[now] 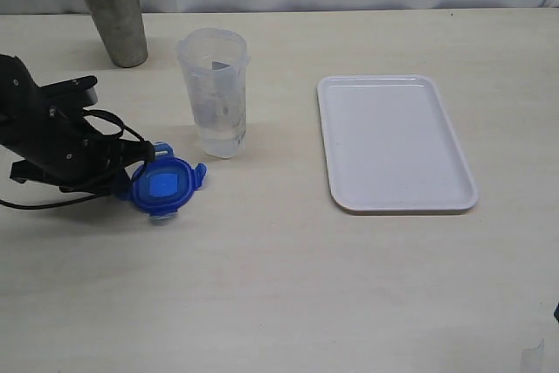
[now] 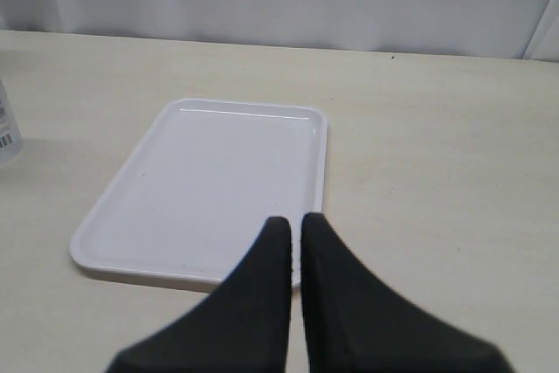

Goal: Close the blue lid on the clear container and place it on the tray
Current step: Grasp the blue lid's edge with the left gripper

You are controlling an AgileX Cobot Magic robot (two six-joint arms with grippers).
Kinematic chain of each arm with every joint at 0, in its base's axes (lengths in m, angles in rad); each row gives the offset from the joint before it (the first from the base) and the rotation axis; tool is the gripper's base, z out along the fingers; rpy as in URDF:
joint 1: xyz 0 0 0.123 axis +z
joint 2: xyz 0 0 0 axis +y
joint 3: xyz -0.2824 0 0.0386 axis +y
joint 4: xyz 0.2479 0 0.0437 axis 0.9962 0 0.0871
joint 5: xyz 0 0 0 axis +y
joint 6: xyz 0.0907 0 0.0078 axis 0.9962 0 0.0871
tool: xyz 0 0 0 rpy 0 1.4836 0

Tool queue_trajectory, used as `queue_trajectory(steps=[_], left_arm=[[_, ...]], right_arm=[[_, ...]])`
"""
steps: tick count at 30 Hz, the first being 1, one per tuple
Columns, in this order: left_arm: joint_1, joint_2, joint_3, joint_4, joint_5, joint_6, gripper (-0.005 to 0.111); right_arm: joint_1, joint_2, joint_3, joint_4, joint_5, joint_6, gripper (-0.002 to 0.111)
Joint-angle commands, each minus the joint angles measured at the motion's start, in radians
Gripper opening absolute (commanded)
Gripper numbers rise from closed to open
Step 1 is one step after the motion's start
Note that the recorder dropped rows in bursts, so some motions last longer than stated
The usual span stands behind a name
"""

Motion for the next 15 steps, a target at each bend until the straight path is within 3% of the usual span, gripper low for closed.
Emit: queue_trajectory(steps=[1, 15], left_arm=[[-0.007, -0.002, 0.008, -0.087, -0.020, 0.008, 0.024], [-0.007, -0.002, 0.008, -0.115, -0.020, 0.084, 0.023]], right_arm=[[-0.006, -0.004, 0.002, -0.004, -0.003, 0.001, 0.004], [-0.006, -0.004, 0.002, -0.004, -0.003, 0.001, 0.004]])
